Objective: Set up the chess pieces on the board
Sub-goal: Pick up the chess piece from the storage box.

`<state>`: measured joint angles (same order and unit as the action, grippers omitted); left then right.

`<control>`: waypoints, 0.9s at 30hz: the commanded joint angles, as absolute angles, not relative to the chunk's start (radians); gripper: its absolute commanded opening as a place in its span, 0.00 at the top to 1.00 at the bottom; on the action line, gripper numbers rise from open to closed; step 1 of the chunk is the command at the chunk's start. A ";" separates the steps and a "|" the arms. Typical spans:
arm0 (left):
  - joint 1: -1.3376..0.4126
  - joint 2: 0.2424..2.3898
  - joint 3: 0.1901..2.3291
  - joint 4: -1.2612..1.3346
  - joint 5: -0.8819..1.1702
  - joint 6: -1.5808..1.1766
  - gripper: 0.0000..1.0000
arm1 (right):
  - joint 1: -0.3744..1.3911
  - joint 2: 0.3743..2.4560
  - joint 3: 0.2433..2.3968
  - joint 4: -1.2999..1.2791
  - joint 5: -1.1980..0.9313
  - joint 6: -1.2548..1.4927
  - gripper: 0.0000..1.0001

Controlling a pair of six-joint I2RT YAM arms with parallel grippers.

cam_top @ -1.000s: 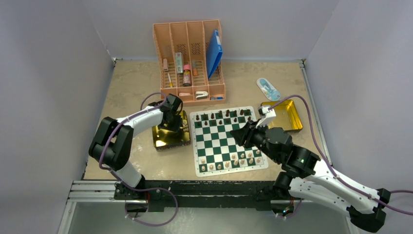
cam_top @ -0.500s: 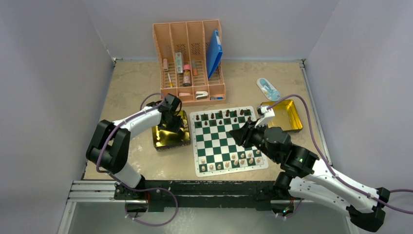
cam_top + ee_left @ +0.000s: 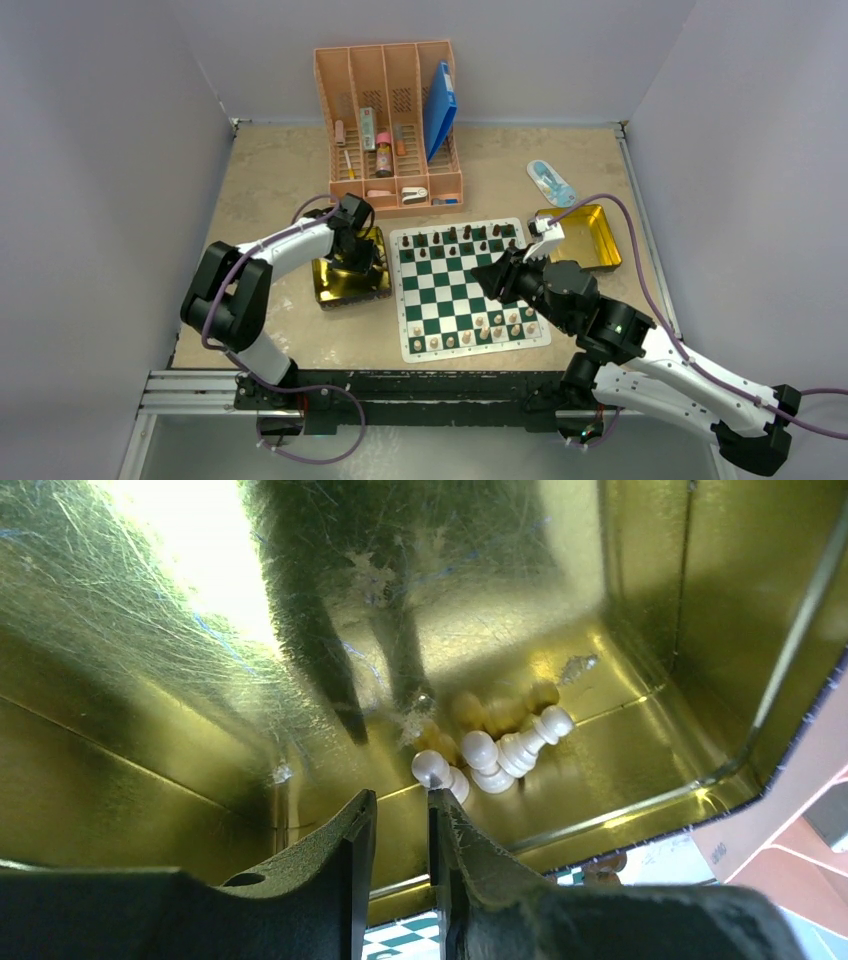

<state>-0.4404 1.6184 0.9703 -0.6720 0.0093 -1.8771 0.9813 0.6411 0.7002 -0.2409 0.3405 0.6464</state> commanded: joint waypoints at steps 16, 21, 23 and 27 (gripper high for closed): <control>-0.436 1.677 0.987 -0.698 0.013 -1.963 0.70 | 0.994 0.597 0.706 -0.217 0.334 0.646 0.62; -0.436 1.662 0.981 -0.709 0.002 -1.974 0.76 | 0.994 0.602 0.704 -0.215 0.334 0.646 0.63; -0.436 1.652 0.982 -0.716 0.002 -1.977 0.80 | 0.994 0.605 0.706 -0.218 0.333 0.646 0.62; -0.436 1.629 0.983 -0.739 -0.040 -1.986 0.85 | 0.996 0.603 0.706 -0.219 0.336 0.646 0.62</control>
<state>-0.4385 1.6558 0.9756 -0.6720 0.0124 -1.9568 0.9882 0.6083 0.7002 -0.2417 0.3378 0.6476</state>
